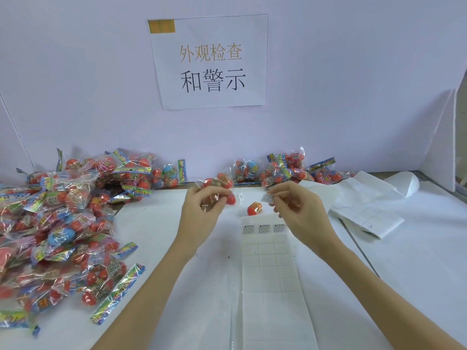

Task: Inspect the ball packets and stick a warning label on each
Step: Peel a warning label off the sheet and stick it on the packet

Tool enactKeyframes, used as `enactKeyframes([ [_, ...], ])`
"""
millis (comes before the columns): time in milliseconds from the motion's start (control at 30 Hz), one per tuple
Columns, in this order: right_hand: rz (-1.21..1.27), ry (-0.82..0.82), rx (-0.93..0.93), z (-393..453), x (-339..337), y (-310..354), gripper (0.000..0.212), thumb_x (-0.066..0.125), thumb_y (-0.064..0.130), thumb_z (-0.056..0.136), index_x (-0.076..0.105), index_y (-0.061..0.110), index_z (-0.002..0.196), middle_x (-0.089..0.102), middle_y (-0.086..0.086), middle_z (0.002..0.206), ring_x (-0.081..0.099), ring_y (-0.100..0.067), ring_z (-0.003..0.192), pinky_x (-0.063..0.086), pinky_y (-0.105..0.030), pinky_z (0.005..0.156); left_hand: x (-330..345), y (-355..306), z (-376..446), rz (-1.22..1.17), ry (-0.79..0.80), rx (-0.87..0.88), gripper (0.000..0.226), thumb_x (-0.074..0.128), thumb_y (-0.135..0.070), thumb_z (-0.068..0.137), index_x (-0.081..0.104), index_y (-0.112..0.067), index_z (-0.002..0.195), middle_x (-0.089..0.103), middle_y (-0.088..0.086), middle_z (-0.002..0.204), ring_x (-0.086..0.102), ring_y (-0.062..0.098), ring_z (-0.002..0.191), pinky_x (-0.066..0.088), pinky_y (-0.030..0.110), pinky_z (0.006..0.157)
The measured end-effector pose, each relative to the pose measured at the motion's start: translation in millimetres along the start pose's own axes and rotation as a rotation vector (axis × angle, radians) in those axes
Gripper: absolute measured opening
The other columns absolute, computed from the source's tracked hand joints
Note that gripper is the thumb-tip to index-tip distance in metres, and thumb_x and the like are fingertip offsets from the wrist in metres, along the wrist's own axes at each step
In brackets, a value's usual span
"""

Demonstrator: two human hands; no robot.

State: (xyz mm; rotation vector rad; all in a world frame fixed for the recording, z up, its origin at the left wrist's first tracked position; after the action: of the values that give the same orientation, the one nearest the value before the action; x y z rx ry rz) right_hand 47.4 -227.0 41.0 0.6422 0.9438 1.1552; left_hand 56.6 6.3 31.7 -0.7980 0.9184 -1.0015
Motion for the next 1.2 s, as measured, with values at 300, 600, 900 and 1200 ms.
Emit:
enactKeyframes([
  [300,0.253,-0.001,0.039,-4,6,17,0.037,0.071,0.001,0.095,0.068,0.022,0.126,0.073,0.0,0.077,0.072,-0.012,0.072,0.054,-0.018,0.068,19,-21,-13,-0.29,0.113,0.047,0.05,0.073,0.003,0.093,0.071,-0.033,0.127,0.066,-0.001,0.124,0.072,0.03,0.096,0.063,0.03,0.079],
  [600,0.149,-0.105,-0.028,-7,4,21,0.037,0.066,0.002,0.098,0.059,0.025,0.127,0.072,0.001,0.083,0.073,-0.016,0.078,0.059,-0.03,0.076,27,-26,-17,-0.325,0.146,0.029,0.051,0.065,0.006,0.094,0.071,-0.033,0.125,0.065,-0.001,0.128,0.071,0.028,0.103,0.062,0.036,0.085],
  [900,0.575,-0.139,0.209,-5,0,7,0.037,0.059,-0.002,0.102,0.05,0.013,0.134,0.069,-0.013,0.082,0.077,-0.031,0.085,0.064,-0.034,0.082,27,-20,-18,-0.405,0.113,-0.064,0.029,0.06,-0.003,0.103,0.072,-0.024,0.118,0.07,0.003,0.117,0.074,0.025,0.096,0.061,0.029,0.077],
  [1200,0.289,-0.056,0.075,-7,4,22,0.04,0.067,0.006,0.099,0.05,0.024,0.13,0.076,-0.002,0.086,0.079,-0.02,0.086,0.057,-0.023,0.081,31,-27,-22,-0.299,0.162,-0.029,0.042,0.078,-0.005,0.09,0.069,-0.032,0.121,0.068,-0.005,0.124,0.072,0.016,0.102,0.058,0.027,0.093],
])
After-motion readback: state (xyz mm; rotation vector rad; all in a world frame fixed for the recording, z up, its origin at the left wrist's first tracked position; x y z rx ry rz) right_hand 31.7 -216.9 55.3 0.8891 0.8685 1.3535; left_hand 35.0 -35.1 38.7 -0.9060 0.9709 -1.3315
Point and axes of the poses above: each hand's wrist, its own z-axis towards the middle knuckle, its own x-axis out of the palm, y = z × x, the point moved 8 cm from there along z, towards the middle knuckle
